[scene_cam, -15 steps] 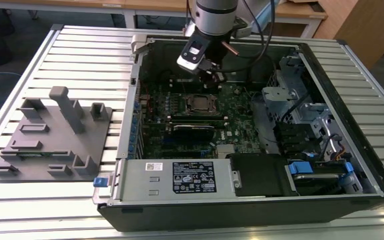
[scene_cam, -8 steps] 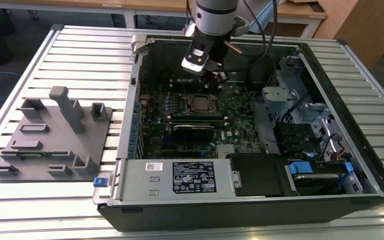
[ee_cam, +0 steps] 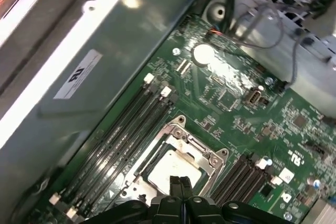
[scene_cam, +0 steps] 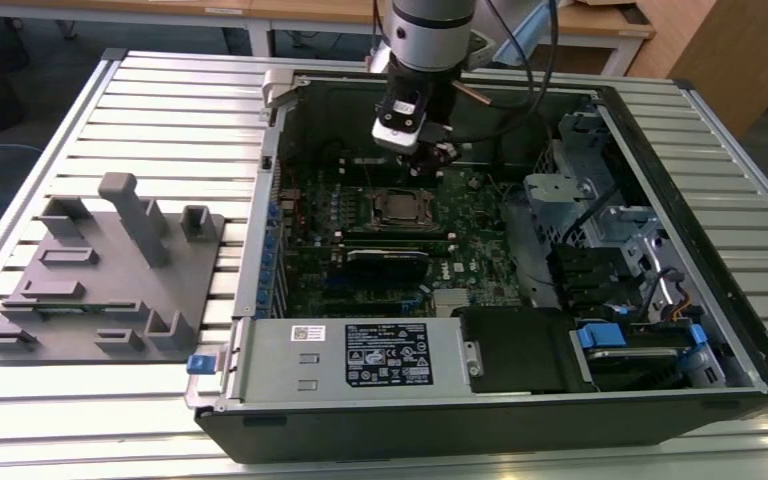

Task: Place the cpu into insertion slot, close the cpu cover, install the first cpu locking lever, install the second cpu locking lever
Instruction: 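Close the cpu cover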

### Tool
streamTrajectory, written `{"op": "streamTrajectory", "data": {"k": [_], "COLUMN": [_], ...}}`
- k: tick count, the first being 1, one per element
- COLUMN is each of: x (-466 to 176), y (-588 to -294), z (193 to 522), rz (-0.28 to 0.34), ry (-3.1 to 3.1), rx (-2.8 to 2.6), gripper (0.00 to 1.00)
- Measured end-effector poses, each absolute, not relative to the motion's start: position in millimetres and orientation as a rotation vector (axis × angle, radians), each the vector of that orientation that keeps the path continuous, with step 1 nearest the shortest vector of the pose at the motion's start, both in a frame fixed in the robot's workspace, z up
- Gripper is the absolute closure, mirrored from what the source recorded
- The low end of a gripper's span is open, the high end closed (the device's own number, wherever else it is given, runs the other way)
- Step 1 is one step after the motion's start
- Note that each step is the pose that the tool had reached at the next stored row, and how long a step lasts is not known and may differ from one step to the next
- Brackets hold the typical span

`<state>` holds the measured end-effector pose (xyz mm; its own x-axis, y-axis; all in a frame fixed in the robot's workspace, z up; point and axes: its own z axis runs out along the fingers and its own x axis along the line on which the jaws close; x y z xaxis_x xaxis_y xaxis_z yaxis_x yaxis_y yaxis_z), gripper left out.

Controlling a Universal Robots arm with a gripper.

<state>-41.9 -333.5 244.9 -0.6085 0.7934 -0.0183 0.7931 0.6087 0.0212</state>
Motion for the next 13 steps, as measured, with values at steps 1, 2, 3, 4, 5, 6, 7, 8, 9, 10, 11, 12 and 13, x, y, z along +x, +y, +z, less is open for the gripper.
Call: {"op": "streamTrajectory", "data": {"k": [1, 2, 3, 4, 5, 6, 7, 8, 9, 10, 11, 12, 13], "x": [-41.9, -41.9, -41.9, -41.9, -41.9, -41.9, -41.9, -41.9, -41.9, -41.9, -41.9, -41.9, -41.9], "y": [-333.5, -333.5, -333.5, -333.5, -333.5, -333.5, -333.5, -333.5, -333.5, -333.5, -333.5, -333.5, -333.5], "z": [244.8, 244.8, 244.8, 244.8, 244.7, 244.6, 244.6, 244.5, 244.5, 244.4, 244.3, 244.3, 244.2], "rz": [0.017, 0.018, 0.018, 0.018, 0.019, 0.019, 0.019, 0.020, 0.020, 0.020, 0.021, 0.021, 0.021], "ry": [2.805, 2.816, 2.826, 2.836, 2.848, 2.858, 2.869, 2.879, 2.889, 2.899, 2.909, 2.919, 2.930], "rx": [1.357, 1.335, 1.313, 1.290, 1.265, 1.241, 1.218, 1.193, 1.169, 1.144, 1.118, 1.093, 1.065], "gripper": [0.90, 0.90, 0.90, 0.90, 0.90, 0.90, 0.90, 0.90, 0.90, 0.90, 0.90, 0.90, 0.90]}}
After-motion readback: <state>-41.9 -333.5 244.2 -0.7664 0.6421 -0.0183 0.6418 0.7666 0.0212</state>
